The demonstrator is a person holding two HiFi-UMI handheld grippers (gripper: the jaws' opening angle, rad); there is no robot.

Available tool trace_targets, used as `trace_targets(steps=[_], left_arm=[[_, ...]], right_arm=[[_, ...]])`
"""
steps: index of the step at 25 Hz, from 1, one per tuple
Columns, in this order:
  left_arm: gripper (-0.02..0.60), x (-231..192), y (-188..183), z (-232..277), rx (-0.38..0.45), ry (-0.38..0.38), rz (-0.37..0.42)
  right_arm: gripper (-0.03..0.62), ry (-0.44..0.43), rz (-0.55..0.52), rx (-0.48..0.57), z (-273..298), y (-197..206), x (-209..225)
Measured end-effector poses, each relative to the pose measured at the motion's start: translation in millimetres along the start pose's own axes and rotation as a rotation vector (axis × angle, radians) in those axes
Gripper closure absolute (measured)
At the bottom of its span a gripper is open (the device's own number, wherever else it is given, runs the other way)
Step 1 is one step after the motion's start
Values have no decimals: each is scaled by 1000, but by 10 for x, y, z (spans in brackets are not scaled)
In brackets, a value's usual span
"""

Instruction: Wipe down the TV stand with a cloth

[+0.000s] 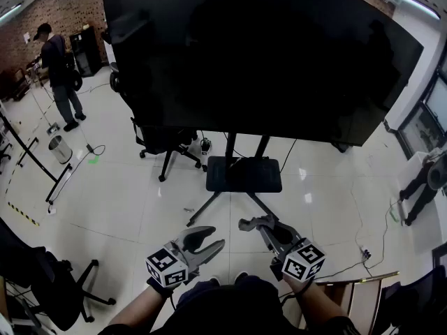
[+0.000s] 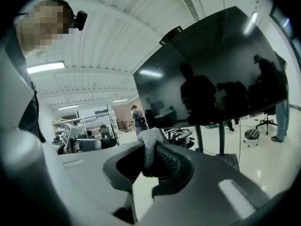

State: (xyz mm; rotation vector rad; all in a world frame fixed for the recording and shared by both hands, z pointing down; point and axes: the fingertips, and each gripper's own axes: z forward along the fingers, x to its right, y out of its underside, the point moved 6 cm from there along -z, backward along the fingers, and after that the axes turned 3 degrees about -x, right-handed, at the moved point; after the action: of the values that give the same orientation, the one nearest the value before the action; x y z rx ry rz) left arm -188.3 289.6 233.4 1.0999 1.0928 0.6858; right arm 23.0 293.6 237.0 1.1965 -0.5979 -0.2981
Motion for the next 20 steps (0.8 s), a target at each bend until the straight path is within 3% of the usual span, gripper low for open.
trace_targets(steps=[4, 13, 20], left_arm=[[380, -176, -27, 131, 24, 5, -24], [380, -887, 18, 541, -20, -80, -20], [383, -1621, 102, 1133, -44, -136, -45]], right_arm=[[560, 33, 12, -24, 258, 54, 320], [559, 72, -61, -78, 1067, 66, 1080], [559, 90, -116, -121, 1942, 113, 1874]])
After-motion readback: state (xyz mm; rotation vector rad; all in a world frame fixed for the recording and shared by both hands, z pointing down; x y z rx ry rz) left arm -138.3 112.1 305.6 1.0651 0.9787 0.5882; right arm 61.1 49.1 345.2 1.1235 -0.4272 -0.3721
